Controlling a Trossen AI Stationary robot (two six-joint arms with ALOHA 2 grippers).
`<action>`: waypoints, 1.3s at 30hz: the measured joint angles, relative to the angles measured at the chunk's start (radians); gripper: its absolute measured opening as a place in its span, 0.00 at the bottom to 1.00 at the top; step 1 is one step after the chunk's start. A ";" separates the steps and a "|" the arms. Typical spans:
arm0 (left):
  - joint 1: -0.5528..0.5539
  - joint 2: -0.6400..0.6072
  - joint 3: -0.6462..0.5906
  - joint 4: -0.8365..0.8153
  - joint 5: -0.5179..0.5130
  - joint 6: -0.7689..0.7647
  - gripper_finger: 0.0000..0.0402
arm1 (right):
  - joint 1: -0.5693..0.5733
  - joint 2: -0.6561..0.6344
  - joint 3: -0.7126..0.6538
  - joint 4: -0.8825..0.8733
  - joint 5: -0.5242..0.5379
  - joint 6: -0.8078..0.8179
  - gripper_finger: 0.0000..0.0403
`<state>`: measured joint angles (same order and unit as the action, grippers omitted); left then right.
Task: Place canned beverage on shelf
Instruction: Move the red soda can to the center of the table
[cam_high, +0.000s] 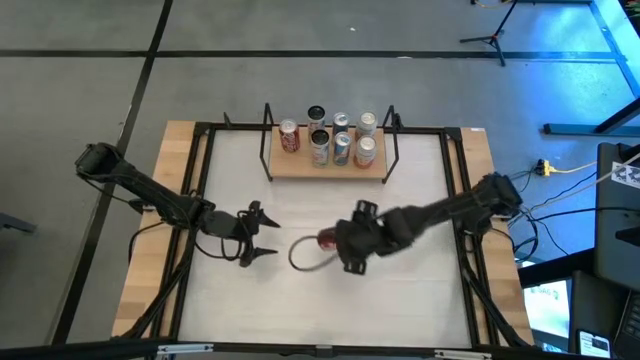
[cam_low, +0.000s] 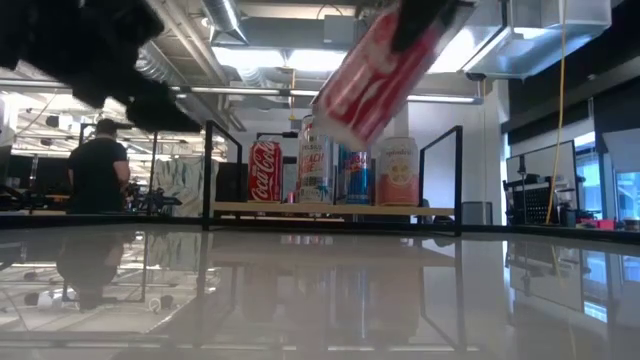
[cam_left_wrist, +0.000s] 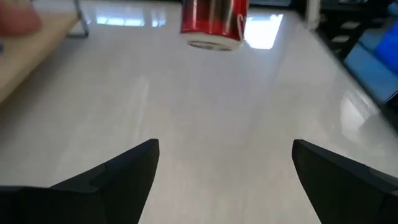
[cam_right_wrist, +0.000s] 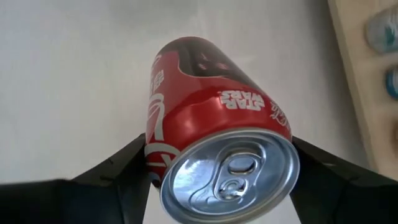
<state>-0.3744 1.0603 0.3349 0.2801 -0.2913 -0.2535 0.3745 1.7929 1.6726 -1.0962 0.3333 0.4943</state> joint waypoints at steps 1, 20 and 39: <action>0.000 0.000 -0.012 -0.002 -0.011 -0.008 0.89 | -0.023 0.013 0.000 0.015 -0.013 -0.039 0.71; 0.000 0.000 -0.106 0.034 -0.043 -0.112 0.89 | -0.253 0.122 0.000 0.094 -0.188 -0.345 0.71; 0.001 0.000 -0.106 0.105 -0.099 -0.055 0.89 | -0.257 0.120 -0.067 -0.111 -0.195 -0.301 0.71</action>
<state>-0.3733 1.0603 0.2287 0.3847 -0.3908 -0.3088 0.1173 1.9133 1.6057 -1.2071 0.1379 0.1937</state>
